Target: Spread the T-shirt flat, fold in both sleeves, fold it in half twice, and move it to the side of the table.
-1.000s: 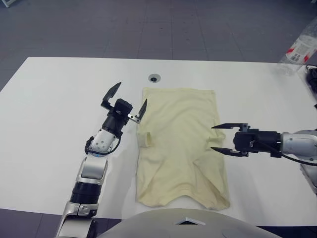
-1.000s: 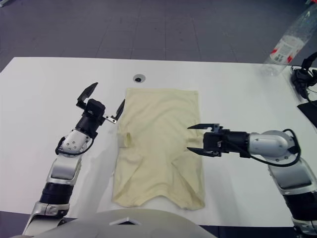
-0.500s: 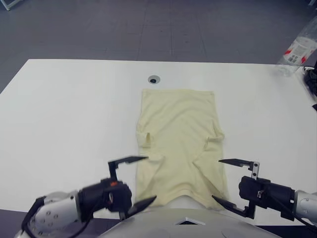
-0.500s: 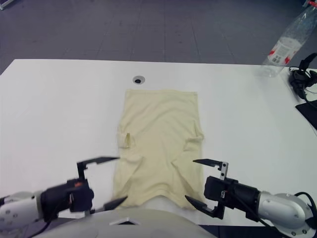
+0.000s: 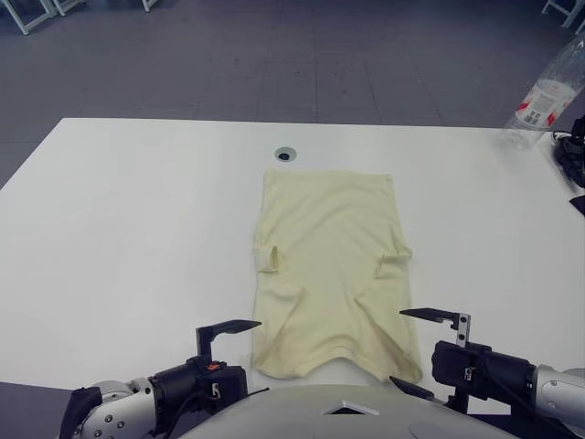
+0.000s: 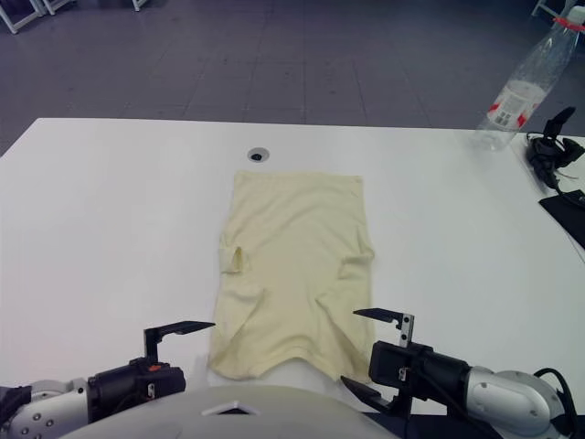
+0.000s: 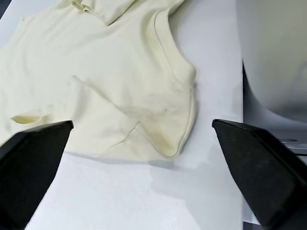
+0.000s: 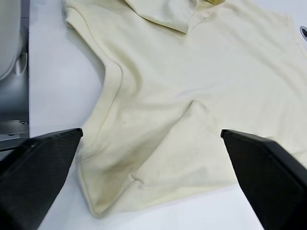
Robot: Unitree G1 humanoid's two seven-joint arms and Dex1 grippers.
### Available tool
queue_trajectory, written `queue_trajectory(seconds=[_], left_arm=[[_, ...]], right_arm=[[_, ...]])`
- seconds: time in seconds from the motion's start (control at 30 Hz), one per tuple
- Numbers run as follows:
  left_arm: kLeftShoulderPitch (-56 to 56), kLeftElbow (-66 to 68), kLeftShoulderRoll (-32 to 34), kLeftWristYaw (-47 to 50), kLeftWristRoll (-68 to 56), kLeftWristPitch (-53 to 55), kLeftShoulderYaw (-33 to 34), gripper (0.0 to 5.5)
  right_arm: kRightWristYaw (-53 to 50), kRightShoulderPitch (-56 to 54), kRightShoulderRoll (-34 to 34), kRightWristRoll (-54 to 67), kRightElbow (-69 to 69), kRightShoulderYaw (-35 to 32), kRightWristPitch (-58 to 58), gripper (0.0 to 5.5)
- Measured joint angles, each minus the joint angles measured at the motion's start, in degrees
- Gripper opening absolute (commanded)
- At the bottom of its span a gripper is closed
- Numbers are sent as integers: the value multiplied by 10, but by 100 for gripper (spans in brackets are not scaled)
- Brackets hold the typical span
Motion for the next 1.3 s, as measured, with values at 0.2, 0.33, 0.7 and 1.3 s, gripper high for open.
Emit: queue_trajectory(seconds=[0.2,0.33,0.7,1.3], left_arm=[[-26,21,1,4,57,-3,-27,540],[-44,30,0,6,71,-5,-39,540],[-68,46,1,5,87,-8,-66,358],[-72,55,2,-4,93,22,-84,28]], right_arm=[[0,-4,1,1,-2,7,1,536],[0,-7,1,1,-3,13,1,536],[-2,-18,2,1,-10,23,3,540],[3,-37,1,21,-29,24,9,540]])
